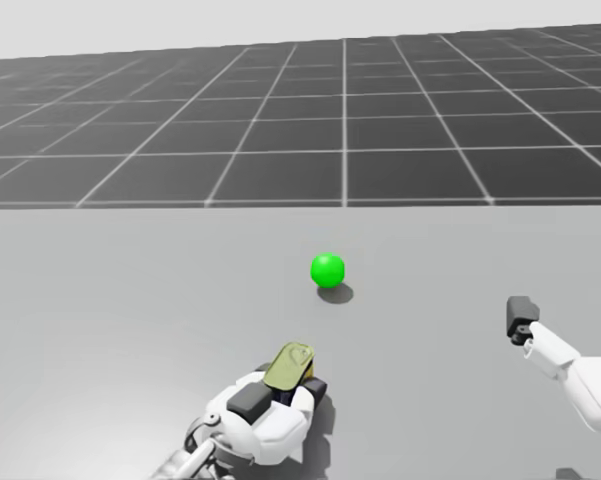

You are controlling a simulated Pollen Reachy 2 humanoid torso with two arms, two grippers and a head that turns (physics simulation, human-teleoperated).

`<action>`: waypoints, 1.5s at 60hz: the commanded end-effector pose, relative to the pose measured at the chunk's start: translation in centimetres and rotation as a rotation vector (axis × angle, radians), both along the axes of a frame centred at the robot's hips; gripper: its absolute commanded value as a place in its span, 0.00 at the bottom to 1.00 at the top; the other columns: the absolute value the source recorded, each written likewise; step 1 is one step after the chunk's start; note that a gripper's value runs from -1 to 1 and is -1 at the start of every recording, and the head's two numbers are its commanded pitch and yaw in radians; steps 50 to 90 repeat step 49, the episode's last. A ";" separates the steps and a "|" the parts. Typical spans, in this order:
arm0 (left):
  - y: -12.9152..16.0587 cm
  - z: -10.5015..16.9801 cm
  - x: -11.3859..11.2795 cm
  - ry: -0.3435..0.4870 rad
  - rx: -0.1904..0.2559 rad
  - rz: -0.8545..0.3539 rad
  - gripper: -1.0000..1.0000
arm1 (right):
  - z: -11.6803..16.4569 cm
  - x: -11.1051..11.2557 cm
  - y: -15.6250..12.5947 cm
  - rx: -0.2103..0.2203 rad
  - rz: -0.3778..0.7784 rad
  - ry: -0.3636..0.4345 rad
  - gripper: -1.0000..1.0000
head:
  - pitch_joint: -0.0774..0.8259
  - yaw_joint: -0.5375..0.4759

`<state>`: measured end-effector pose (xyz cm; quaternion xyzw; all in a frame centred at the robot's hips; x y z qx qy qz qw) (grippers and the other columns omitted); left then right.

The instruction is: Watch the red light. When it turns green, pick up the object.

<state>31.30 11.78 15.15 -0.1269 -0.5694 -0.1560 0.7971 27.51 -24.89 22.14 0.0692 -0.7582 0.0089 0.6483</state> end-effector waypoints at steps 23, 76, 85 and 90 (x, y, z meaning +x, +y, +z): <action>-1.7 3.8 -1.3 -0.004 -0.068 -0.067 1.00 | -0.2 0.1 0.2 0.014 0.000 0.009 0.00 | 0.34 0.61; 1.6 21.3 -2.1 -0.368 -0.050 -0.075 1.00 | 0.1 -0.3 0.2 0.021 0.028 0.003 0.00 | 0.33 0.61; 1.6 21.3 -2.1 -0.368 -0.050 -0.075 1.00 | 0.1 -0.3 0.2 0.021 0.028 0.003 0.00 | 0.33 0.61; 1.6 21.3 -2.1 -0.368 -0.050 -0.075 1.00 | 0.1 -0.3 0.2 0.021 0.028 0.003 0.00 | 0.33 0.61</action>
